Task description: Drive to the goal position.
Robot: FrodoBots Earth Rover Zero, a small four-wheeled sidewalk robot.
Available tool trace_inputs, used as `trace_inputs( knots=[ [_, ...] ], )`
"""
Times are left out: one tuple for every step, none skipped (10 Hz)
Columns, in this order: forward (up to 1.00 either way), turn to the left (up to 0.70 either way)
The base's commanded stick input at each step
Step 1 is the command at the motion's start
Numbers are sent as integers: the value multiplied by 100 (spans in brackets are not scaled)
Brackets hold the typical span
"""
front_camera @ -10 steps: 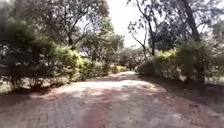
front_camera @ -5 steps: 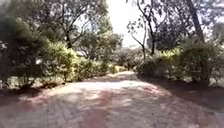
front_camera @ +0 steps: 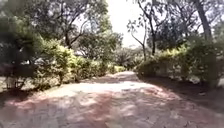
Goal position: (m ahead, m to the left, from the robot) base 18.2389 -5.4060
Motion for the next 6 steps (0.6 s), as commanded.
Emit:
trace_inputs(
  knots=[
    [70, 0],
    [70, 0],
    [70, 0],
    [70, 0],
    [70, 0],
    [70, -16]
  ],
)
